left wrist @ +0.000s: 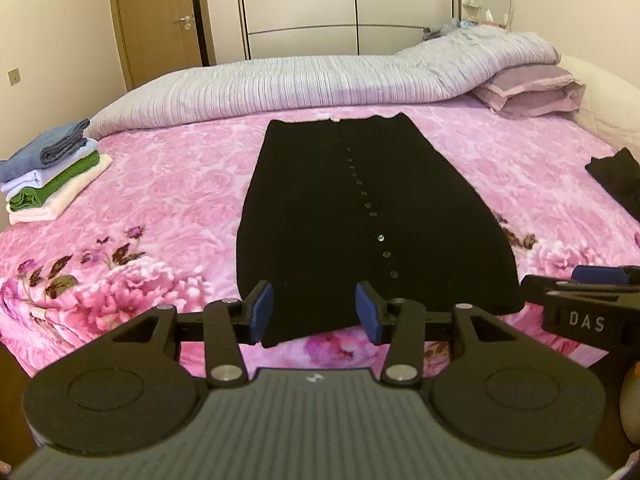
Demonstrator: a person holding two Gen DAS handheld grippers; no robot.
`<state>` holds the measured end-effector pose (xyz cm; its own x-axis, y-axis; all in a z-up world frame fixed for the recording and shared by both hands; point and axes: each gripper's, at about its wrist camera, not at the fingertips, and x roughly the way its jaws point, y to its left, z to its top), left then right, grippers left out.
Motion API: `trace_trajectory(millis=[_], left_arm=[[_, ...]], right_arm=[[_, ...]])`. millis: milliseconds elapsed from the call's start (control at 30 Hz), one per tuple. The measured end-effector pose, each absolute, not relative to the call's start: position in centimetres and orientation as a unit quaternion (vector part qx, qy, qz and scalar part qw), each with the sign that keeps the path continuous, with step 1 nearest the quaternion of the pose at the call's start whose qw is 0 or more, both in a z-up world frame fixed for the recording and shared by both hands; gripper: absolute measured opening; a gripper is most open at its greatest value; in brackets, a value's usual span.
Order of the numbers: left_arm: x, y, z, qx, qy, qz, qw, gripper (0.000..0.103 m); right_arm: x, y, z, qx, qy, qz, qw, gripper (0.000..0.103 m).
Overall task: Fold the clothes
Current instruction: 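Lay the folded edge down and open both tools, then lower both tools and close them on the folded edge of the garment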
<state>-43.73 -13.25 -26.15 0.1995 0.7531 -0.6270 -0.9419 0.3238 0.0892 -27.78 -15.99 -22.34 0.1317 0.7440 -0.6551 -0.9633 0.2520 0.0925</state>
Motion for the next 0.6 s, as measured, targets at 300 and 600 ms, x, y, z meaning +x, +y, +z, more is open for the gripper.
trace_trajectory(millis=[300,600], left_arm=[[-43.5,-12.5,-27.8,-0.167,0.313,0.556,0.751,0.042],[-43.5,-11.4,-30.0,-0.184,0.335,0.55,0.742,0.042]], right_arm=[[-27.2,-15.4,-23.6,-0.191,0.318,0.578,0.727,0.057],[-26.5,-14.3,-25.6,-0.201,0.343,0.565,0.723,0.057]])
